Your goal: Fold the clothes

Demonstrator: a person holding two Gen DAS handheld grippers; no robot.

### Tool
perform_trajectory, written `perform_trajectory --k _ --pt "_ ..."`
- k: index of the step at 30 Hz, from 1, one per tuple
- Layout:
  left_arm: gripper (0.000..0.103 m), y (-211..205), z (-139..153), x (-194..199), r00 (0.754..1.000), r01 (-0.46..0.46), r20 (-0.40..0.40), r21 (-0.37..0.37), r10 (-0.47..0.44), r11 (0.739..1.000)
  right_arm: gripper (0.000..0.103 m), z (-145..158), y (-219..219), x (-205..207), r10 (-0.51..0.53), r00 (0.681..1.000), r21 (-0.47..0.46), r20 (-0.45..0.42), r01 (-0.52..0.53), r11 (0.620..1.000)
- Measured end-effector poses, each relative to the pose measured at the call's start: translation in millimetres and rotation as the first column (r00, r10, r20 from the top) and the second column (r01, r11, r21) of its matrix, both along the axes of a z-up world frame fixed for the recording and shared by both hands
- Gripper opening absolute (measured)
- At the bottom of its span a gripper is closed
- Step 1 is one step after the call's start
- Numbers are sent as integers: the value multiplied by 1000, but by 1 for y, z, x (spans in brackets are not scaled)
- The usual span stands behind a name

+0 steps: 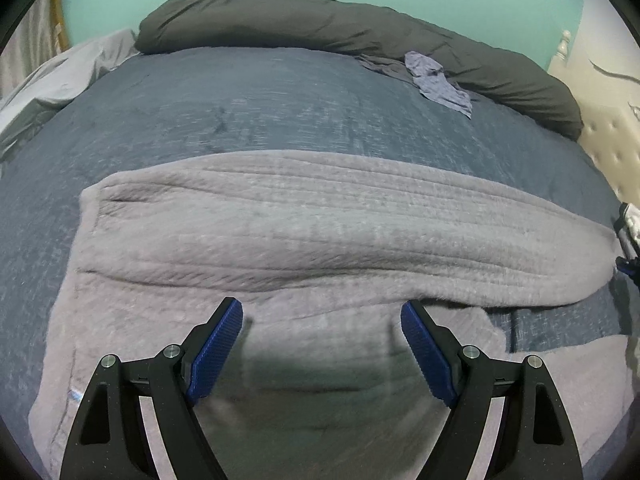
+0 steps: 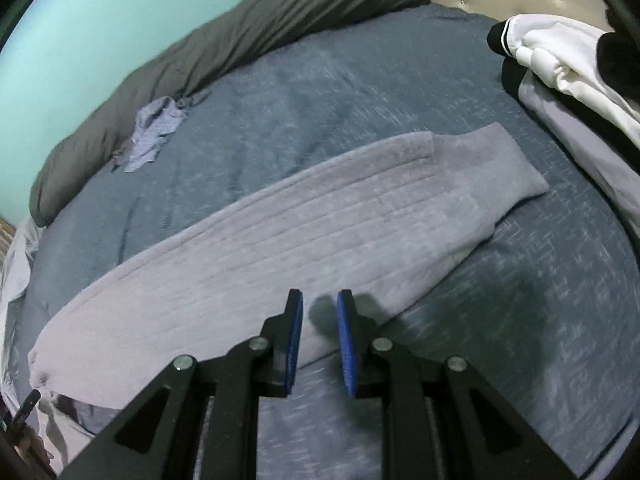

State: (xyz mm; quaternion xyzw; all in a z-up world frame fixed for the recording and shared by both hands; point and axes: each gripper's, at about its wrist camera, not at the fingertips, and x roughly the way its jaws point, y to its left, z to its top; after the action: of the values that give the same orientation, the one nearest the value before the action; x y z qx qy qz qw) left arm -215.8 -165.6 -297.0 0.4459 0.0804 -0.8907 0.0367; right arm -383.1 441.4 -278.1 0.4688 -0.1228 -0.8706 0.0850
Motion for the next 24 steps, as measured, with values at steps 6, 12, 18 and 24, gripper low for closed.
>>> perform_trajectory --k 6,12,18,24 --pt "85 -25 2 18 998 -51 22 5 50 999 17 5 -42 14 107 994 -70 -26 -109 992" --pt "85 -52 -2 49 992 -78 94 -35 81 996 17 9 -77 55 168 985 -189 -37 -172 967" --pt "85 -92 8 89 981 -142 131 -28 144 989 17 13 -116 98 283 959 -192 -33 -284 939" --pt "85 -117 17 135 974 -162 156 -45 167 986 22 36 -111 115 362 932 -133 7 -358 924"
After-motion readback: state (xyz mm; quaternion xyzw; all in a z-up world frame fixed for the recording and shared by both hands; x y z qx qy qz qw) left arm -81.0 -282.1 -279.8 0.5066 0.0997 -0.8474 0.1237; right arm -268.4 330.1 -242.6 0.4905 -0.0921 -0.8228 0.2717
